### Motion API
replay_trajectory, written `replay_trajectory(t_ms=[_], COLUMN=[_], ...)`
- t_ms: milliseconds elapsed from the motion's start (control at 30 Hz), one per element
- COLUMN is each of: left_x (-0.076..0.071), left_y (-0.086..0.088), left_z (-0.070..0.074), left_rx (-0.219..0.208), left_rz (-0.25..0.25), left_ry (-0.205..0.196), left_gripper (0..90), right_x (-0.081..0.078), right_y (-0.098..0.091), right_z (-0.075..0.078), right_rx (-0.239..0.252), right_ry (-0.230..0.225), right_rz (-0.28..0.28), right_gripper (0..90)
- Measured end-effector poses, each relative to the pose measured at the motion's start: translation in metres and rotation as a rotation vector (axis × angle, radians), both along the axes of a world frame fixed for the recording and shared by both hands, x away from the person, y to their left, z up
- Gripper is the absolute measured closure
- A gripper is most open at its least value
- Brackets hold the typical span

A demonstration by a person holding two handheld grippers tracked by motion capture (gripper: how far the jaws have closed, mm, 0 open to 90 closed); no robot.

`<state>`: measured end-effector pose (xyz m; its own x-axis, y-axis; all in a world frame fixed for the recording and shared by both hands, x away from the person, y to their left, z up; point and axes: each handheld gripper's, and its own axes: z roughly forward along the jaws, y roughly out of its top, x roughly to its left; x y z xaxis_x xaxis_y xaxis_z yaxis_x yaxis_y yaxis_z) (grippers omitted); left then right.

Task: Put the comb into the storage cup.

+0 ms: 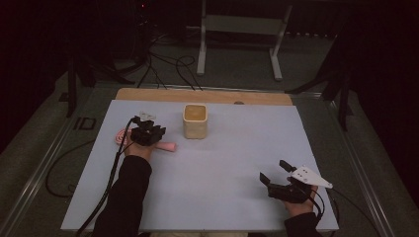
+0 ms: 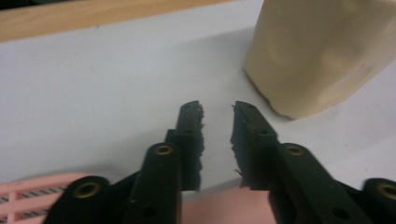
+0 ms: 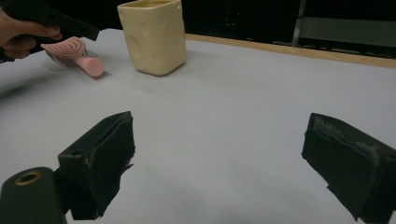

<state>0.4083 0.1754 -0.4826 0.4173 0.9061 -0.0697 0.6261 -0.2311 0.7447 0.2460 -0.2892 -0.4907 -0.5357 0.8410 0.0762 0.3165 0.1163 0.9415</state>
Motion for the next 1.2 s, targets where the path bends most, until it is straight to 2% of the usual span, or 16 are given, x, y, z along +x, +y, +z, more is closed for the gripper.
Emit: replay_trajectory(t_ms=[167, 200, 367, 400, 600, 733, 1200], left_x=[0.0, 0.001, 0.002, 0.002, -0.001, -0.006, -0.019], left_y=[0.0, 0.0, 0.001, 0.002, 0.009, 0.012, 0.027], left_z=[-0.004, -0.007, -0.014, -0.017, -0.024, -0.026, -0.022], left_rx=[0.006, -0.005, -0.003, 0.0, 0.0, -0.02, -0.035], left_rz=[0.005, 0.013, 0.03, 0.035, 0.056, 0.058, 0.043], left_ry=[0.023, 0.038, 0.07, 0.087, 0.119, 0.126, 0.129], left_gripper=[89.5, 89.8, 90.0, 90.0, 90.0, 90.0, 90.0], right_x=[0.0, 0.0, 0.0, 0.0, 0.0, 0.0, 0.0], right_y=[0.0, 0.0, 0.0, -0.001, -0.001, -0.001, 0.0], right_z=[0.0, 0.0, 0.0, 0.0, 0.0, 0.0, 0.0], right_rx=[-0.001, 0.0, 0.0, 0.0, 0.001, 0.0, -0.002], right_ry=[0.0, -0.001, 0.0, 0.001, 0.001, 0.001, 0.002], right_rz=[0.001, 0.003, 0.001, 0.0, 0.0, 0.0, 0.0], right_gripper=[9.1, 9.1, 9.1, 9.1, 9.1, 9.1, 9.1])
